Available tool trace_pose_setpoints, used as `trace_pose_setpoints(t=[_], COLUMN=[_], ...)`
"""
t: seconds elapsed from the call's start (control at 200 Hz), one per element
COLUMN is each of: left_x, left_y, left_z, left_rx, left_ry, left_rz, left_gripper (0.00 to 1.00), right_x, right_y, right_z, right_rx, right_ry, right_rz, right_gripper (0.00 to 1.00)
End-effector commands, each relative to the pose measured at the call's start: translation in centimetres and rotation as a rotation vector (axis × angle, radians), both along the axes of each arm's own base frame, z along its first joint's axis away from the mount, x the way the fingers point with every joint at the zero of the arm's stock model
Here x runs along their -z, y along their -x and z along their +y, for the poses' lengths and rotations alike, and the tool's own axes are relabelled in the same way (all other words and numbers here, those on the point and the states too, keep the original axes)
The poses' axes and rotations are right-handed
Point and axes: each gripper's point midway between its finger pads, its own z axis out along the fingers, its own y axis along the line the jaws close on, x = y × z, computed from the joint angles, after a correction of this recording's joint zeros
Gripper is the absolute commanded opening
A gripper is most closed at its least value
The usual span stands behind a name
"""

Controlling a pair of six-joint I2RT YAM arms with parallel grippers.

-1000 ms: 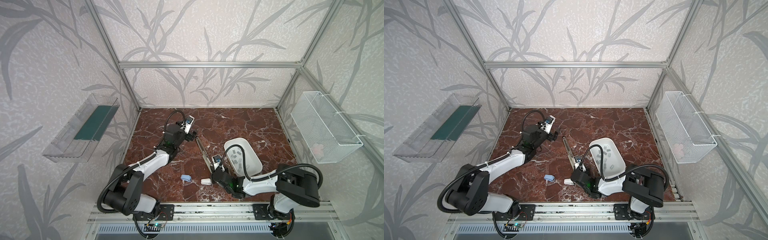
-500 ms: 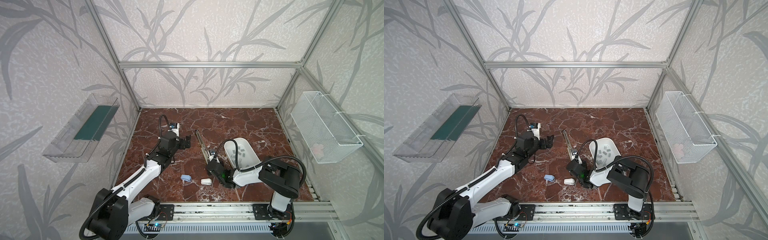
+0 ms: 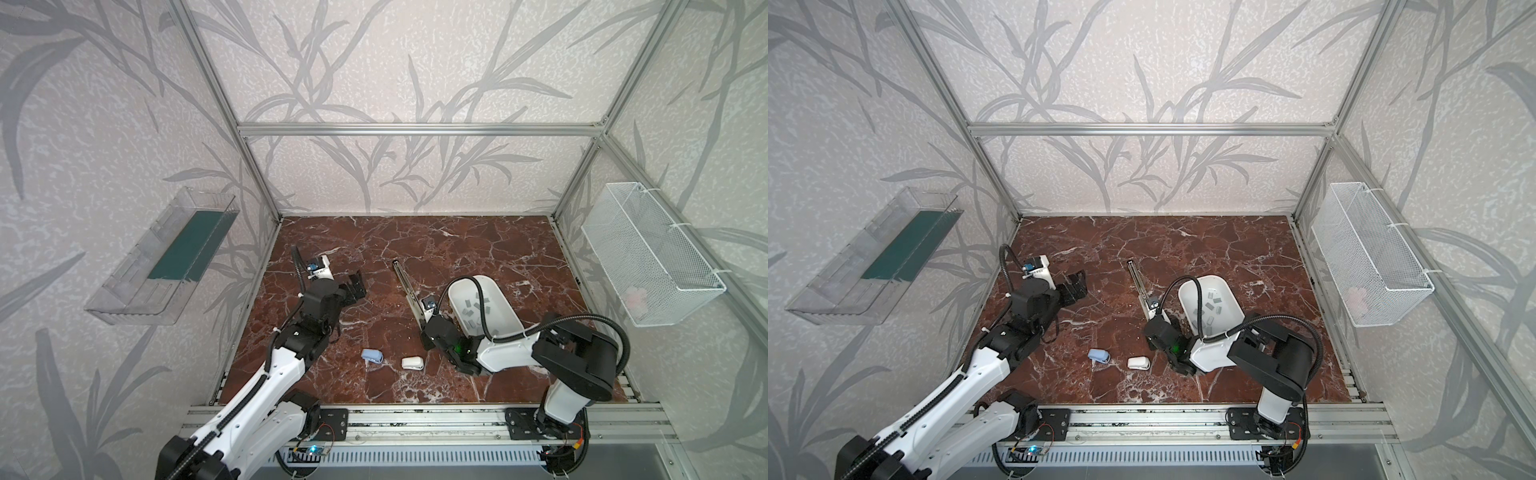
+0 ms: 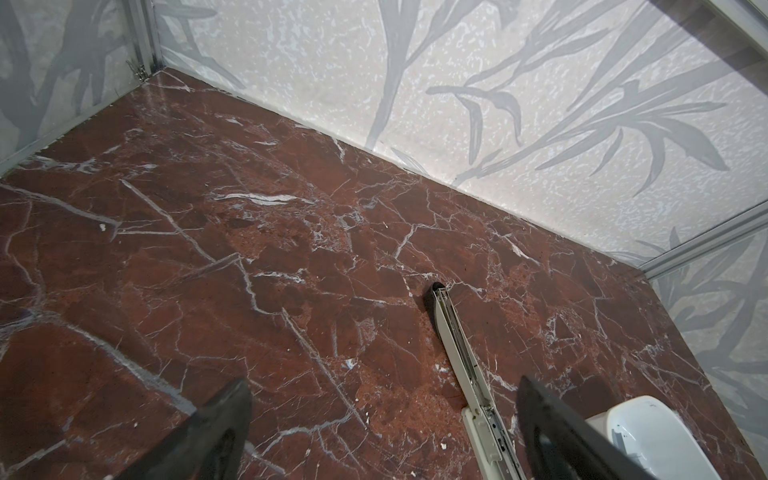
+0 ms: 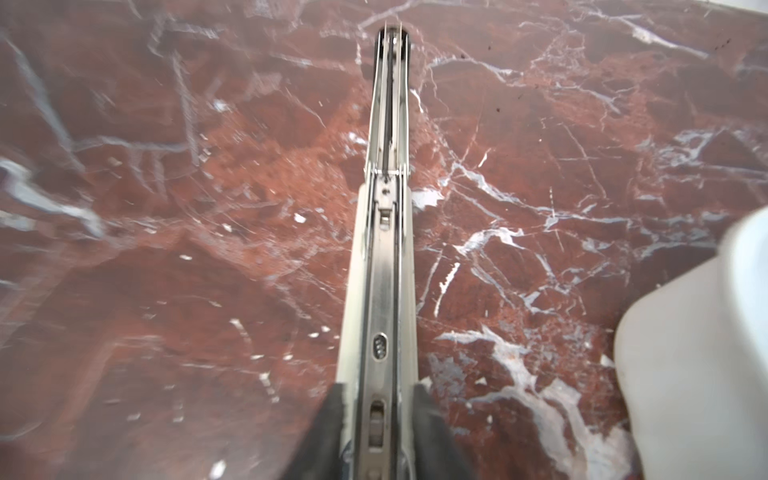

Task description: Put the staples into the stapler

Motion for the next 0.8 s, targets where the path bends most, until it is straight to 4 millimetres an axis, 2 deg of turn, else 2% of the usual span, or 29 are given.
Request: trace_pose_setpoints(t=[0.0,0.09,0.235,0.295,0.355,0.395,0.49,0.615,0.68,0.795], left_x=[0.0,-0.5,1.4,2.7,4.2,5.1,6.5,6.2,6.2,7.7], left_y=[1.9,3.6,5.2,6.0,6.8,7.3,8.7,10.4,11.5,12.7], left_z=[-2.1,-4.4,-4.1,-5.4,-6.7,-7.5,-9.9,-13.3,-15.1,-17.5], left_rx=[0.170,0.318,0.330,0.430,0.499,0.540,0.666,0.847,0.958,1.085], left_ry=[0.001,0.075,0.047,0.008,-0.034,-0.078,-0.216,-0.290,-0.319,-0.390], left_rz=[-0.013,-0.046,0.039,0.067,0.084,0.093,0.080,0.000,-0.056,-0.072], left_gripper=[0.99,0.99,0.98,0.91,0.90,0.90,0.87,0.85,0.81,0.80], right_x=[-3.7,-6.5,-11.9,-13.7,-15.1,-15.7,-15.8,-13.6,-12.5,-12.0], right_y=[0.7,1.4,3.3,4.0,4.5,4.0,4.3,4.4,3.7,2.9], right_z=[0.5,0.5,-0.4,-1.9,-3.9,-6.0,-9.4,-12.9,-14.8,-16.4], right_rx=[-0.084,-0.139,-0.222,-0.221,-0.188,-0.143,-0.094,-0.037,0.042,0.099], right_ry=[-0.039,-0.074,-0.159,-0.168,-0.179,-0.185,-0.181,-0.150,-0.170,-0.220], right_rz=[-0.063,-0.107,-0.192,-0.232,-0.265,-0.284,-0.281,-0.273,-0.274,-0.281], right_gripper=[0.45,0.55,0.67,0.73,0.81,0.85,0.89,0.95,0.97,0.97])
